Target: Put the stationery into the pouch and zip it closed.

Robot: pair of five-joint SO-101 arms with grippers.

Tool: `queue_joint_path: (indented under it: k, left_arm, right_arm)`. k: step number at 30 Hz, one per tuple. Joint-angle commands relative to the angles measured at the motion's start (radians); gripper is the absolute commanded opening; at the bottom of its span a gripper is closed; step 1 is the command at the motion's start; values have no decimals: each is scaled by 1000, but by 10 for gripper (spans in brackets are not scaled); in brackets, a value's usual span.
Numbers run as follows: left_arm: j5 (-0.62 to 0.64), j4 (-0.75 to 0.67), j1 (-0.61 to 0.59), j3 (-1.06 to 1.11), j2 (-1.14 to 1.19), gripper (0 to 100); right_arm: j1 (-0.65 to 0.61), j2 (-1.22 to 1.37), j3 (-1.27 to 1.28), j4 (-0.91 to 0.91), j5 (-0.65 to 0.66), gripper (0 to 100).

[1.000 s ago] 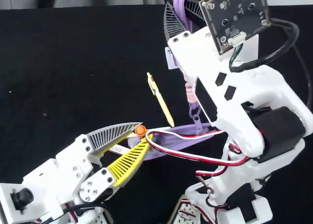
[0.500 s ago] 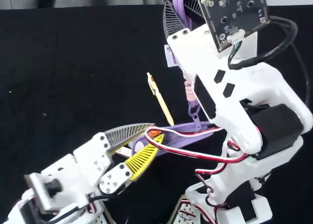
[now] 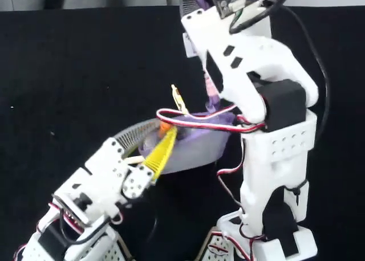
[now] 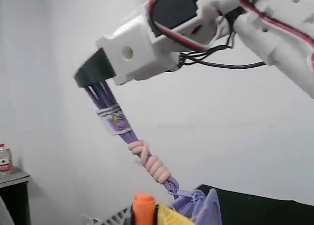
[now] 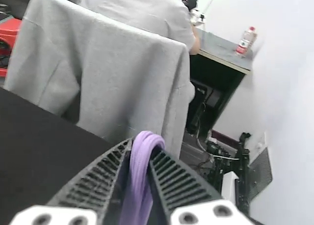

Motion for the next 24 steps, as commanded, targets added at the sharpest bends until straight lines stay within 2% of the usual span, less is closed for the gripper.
queue_joint_path:
  k: [1, 5, 11, 13, 16, 20, 24]
  left_arm:
    - [-3, -69, -108, 94, 0, 117]
    - [117, -51, -116, 90, 0, 236]
    - [178, 140, -119, -90, 0, 249]
    - [189, 210, -160, -193, -2, 250]
    - [207, 298, -285, -360, -2, 250]
    - [206, 321, -530, -527, -2, 246]
    - [207, 324, -751, -556, -2, 245]
  right_arm:
    - [60, -8, 4, -63, 3, 11]
    - [75, -36, 12, -63, 3, 11]
    - [75, -59, 15, -52, 3, 11]
    - [77, -58, 15, -54, 3, 11]
    - [77, -56, 15, -55, 3, 11]
    - [94, -58, 12, -55, 3, 11]
    - [163, -64, 4, -57, 3, 11]
